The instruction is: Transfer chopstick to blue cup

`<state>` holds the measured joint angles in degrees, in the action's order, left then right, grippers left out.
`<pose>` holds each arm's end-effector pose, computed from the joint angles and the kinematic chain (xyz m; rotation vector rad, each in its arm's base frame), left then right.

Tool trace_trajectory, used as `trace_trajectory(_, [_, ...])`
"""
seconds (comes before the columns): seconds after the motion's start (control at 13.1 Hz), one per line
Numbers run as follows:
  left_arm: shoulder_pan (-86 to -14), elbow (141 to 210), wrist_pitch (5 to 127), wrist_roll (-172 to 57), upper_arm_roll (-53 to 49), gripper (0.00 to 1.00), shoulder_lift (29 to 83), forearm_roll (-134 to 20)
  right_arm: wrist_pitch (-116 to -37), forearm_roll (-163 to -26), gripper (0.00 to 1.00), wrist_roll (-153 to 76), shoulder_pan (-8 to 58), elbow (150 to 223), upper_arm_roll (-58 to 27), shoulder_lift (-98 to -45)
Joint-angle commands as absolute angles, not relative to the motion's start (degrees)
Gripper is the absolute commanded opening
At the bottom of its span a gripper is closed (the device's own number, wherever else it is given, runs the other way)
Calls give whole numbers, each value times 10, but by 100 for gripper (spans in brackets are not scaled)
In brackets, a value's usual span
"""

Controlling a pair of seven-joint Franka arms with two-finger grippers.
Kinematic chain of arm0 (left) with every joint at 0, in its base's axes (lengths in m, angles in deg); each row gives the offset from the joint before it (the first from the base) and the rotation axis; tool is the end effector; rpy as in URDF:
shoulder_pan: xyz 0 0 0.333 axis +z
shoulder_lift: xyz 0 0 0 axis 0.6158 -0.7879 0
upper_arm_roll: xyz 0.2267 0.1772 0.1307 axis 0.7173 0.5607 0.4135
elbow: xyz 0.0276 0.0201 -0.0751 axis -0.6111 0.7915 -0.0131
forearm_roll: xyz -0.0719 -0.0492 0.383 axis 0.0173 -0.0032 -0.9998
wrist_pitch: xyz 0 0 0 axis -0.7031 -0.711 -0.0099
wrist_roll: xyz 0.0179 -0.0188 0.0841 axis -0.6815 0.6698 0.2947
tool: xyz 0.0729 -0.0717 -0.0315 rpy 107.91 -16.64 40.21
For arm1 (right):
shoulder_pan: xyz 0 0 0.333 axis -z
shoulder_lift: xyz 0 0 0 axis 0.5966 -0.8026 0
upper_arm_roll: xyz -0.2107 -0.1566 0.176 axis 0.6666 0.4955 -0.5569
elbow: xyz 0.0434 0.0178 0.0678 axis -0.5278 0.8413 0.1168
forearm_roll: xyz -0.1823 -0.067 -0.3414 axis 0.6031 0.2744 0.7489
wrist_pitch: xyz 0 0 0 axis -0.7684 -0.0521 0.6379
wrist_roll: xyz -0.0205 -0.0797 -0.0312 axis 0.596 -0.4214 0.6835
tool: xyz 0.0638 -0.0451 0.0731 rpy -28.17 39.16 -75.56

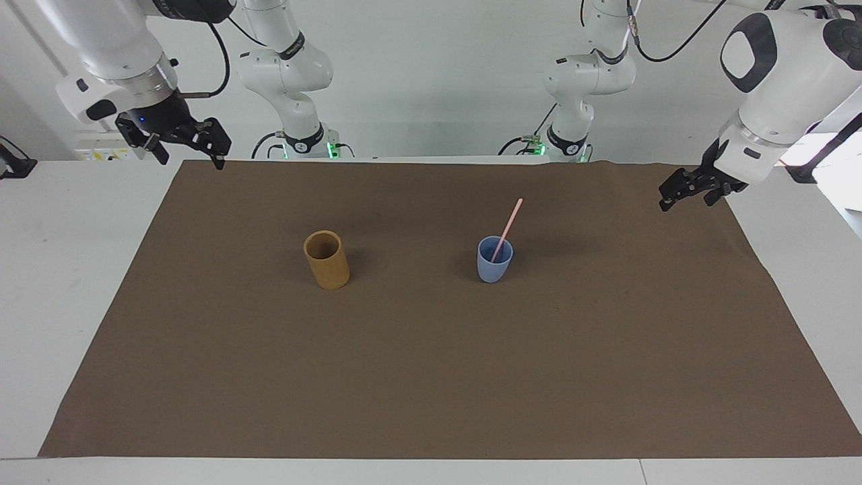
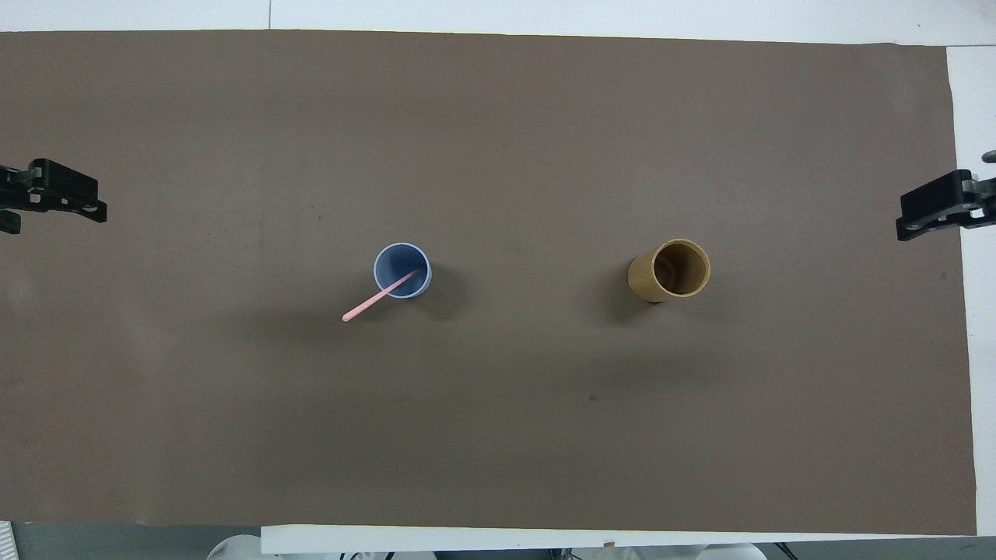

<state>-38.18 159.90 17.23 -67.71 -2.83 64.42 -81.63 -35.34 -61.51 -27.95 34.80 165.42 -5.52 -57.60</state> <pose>0.5543 -0.0381 0.5823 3.1313 0.0450 -0.1531 0.5363 -0.0123 0.6528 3.0843 -0.1094 -0.2025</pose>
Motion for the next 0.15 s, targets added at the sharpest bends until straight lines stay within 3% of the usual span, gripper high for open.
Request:
trace_trajectory(0.0, [-378,1607,167,-679,-30,100,652,-825,-354,-633,100,-291,357,1658,-57,-574])
trace_trajectory(0.08, [-378,1607,167,-679,-30,100,653,-825,-354,-633,100,-291,357,1658,-57,-574])
